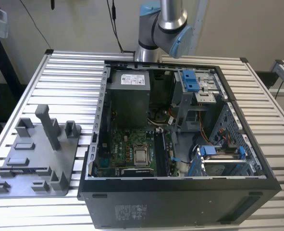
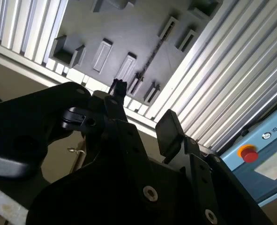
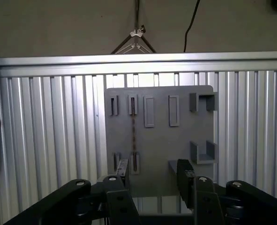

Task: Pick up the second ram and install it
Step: 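Pick up the second ram and move it above second insertion slot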

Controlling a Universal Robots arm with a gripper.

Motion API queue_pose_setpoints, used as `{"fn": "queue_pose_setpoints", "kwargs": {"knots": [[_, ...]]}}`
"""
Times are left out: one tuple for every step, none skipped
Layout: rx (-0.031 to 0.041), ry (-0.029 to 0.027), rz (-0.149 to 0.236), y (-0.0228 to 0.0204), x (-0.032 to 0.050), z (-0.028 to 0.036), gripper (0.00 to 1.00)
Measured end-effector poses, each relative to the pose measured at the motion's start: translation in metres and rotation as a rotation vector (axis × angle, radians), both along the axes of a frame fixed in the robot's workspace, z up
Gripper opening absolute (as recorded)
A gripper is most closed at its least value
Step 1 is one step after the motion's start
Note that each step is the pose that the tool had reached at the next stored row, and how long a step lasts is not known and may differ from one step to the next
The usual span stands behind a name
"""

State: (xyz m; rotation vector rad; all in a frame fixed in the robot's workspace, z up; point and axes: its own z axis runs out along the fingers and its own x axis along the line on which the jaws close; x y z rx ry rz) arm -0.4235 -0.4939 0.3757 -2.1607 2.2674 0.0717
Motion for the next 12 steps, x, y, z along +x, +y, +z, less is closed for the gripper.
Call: {"fn": "queue_pose_setpoints", "kwargs": {"knots": [[0.0000,-0.0001,0.000,0.0000,0.0000,0.0000,0.54],[0.0000,-0.0002,0.000,0.0000,0.0000,0.0000,0.54],[0.0000,-0.0002,0.000,0.0000,0.0000,0.0000,0.54],[0.0000,-0.0002,0.000,0.0000,0.0000,0.0000,0.54],[0.0000,-0.0002,0.000,0.0000,0.0000,0.0000,0.54],[0.0000,-0.0002,0.000,0.0000,0.0000,0.0000,0.54],[0.0000,-0.0002,0.000,0.0000,0.0000,0.0000,0.54],[0.0000,-0.0002,0.000,0.0000,0.0000,0.0000,0.54],[0.0011,-0.0003,0.000,-0.0001,-0.0001,-0.0005,0.54],[0.0046,-0.0004,0.000,-0.0003,0.0000,-0.0013,0.54],[0.0069,-0.0004,0.000,-0.0002,-0.0001,-0.0022,0.54],[0.0090,-0.0004,0.000,-0.0002,-0.0001,-0.0033,0.54]]}}
